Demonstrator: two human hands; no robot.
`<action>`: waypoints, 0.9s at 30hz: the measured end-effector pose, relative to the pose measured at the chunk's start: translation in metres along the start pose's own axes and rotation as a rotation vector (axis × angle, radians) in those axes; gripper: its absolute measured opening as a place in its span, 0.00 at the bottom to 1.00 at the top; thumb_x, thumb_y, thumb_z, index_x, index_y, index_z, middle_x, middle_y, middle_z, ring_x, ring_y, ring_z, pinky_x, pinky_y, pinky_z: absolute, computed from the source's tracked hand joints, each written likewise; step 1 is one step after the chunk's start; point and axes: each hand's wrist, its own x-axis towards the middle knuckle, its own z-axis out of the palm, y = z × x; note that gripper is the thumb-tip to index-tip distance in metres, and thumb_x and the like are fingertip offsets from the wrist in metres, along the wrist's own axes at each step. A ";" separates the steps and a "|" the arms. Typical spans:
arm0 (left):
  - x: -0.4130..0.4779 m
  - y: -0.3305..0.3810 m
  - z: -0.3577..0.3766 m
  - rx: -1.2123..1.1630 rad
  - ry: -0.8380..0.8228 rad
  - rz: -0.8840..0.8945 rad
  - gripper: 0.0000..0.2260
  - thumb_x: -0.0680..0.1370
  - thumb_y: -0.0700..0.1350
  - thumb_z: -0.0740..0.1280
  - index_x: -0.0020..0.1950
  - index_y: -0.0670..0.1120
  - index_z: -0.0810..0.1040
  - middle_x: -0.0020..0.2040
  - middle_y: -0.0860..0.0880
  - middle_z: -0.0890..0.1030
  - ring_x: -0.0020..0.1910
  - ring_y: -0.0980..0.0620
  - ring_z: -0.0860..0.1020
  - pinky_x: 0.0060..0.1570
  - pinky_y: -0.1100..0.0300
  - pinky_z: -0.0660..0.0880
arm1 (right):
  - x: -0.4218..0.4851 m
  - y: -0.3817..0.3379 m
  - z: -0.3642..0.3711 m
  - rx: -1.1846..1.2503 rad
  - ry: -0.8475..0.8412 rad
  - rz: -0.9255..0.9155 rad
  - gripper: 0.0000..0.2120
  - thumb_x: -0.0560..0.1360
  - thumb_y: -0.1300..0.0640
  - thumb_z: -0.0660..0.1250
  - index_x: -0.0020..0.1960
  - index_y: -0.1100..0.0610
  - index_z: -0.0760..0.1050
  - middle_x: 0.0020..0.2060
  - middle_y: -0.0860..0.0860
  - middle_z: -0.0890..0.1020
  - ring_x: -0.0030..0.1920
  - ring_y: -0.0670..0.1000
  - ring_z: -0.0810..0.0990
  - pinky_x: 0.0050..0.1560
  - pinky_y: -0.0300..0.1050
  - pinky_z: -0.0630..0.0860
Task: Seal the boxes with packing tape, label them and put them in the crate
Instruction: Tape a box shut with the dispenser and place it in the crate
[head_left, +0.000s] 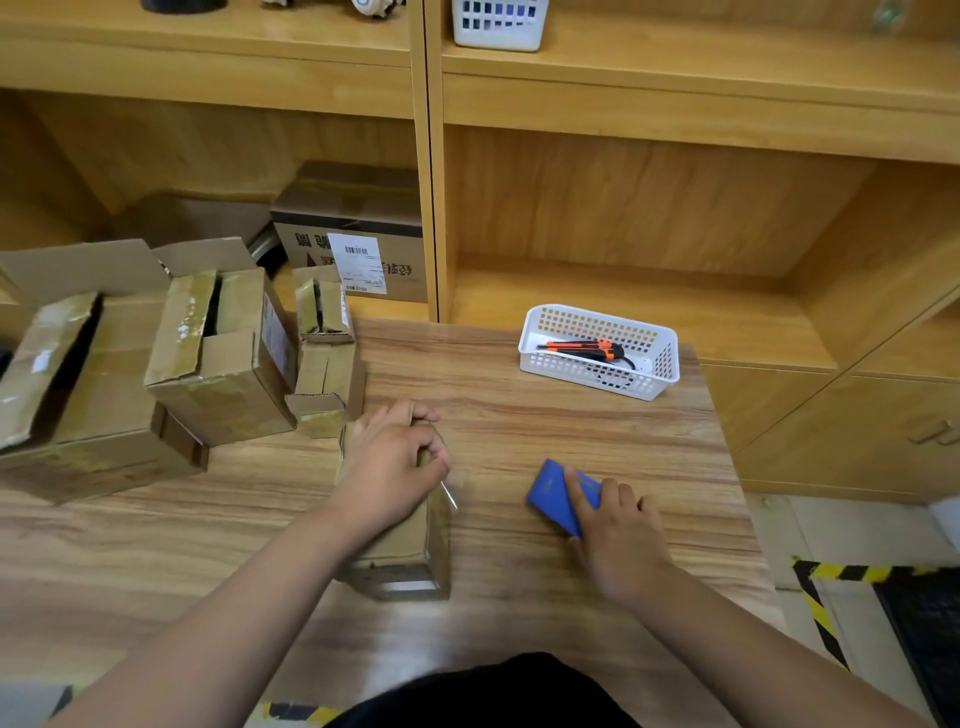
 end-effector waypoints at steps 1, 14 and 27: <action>0.000 0.000 0.001 -0.016 -0.001 -0.002 0.05 0.69 0.51 0.66 0.36 0.53 0.80 0.55 0.58 0.74 0.57 0.54 0.70 0.50 0.64 0.52 | 0.002 -0.001 0.006 0.038 0.000 0.007 0.47 0.52 0.52 0.80 0.69 0.56 0.70 0.40 0.61 0.76 0.37 0.60 0.75 0.35 0.52 0.72; 0.000 0.007 -0.001 -0.011 -0.024 -0.010 0.11 0.70 0.47 0.71 0.32 0.61 0.75 0.53 0.61 0.72 0.57 0.57 0.69 0.52 0.65 0.52 | 0.014 -0.062 -0.014 0.918 0.353 0.009 0.24 0.72 0.38 0.58 0.60 0.52 0.76 0.42 0.42 0.77 0.49 0.49 0.74 0.51 0.48 0.70; 0.001 0.003 0.000 0.033 -0.020 0.060 0.11 0.78 0.46 0.60 0.59 0.51 0.77 0.60 0.52 0.75 0.61 0.49 0.71 0.56 0.62 0.57 | 0.024 -0.126 -0.034 1.537 0.248 0.402 0.15 0.77 0.54 0.64 0.33 0.51 0.66 0.24 0.42 0.72 0.28 0.43 0.66 0.44 0.51 0.70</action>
